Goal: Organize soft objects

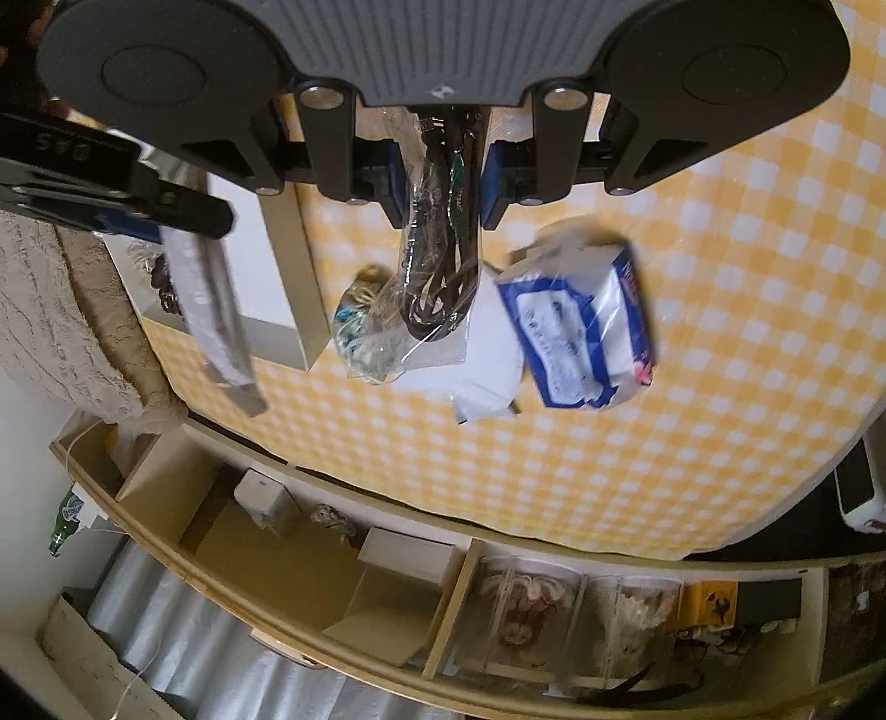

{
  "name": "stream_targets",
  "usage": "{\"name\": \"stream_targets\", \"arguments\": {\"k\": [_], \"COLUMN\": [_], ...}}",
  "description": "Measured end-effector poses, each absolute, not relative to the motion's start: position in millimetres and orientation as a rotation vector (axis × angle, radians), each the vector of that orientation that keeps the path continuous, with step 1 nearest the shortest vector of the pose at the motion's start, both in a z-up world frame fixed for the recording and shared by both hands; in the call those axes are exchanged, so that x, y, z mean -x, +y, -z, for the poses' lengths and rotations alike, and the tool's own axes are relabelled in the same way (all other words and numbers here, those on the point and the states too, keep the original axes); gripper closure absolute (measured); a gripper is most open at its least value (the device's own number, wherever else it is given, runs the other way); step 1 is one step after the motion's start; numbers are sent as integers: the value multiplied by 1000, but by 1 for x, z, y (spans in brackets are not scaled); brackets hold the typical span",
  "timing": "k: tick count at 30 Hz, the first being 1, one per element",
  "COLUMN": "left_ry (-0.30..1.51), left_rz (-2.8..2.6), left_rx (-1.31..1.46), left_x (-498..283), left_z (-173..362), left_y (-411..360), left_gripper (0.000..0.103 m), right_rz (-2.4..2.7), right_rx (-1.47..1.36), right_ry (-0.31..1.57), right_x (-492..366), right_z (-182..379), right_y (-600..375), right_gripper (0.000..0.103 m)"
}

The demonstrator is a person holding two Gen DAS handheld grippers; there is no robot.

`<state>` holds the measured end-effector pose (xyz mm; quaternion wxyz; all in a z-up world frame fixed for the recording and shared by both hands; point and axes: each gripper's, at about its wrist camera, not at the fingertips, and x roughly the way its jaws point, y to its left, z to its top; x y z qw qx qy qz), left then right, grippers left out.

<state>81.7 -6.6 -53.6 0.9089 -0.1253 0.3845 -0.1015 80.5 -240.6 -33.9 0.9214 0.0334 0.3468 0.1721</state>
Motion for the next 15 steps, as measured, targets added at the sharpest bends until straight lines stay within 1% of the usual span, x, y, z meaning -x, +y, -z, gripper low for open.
{"name": "stream_targets", "arguments": {"k": [10,15], "left_ry": [757,734], "left_rz": [237,271], "left_rx": [234,225], "left_x": [-90,-94], "left_z": [27,15], "left_y": [-44,-78], "left_gripper": [74,74], "right_rz": [-283,-248], "right_rx": [-91,-93], "right_ry": [672,660], "right_x": [-71,-67], "right_z": [11,5], "right_y": [-292,-323], "right_gripper": [48,48]}}
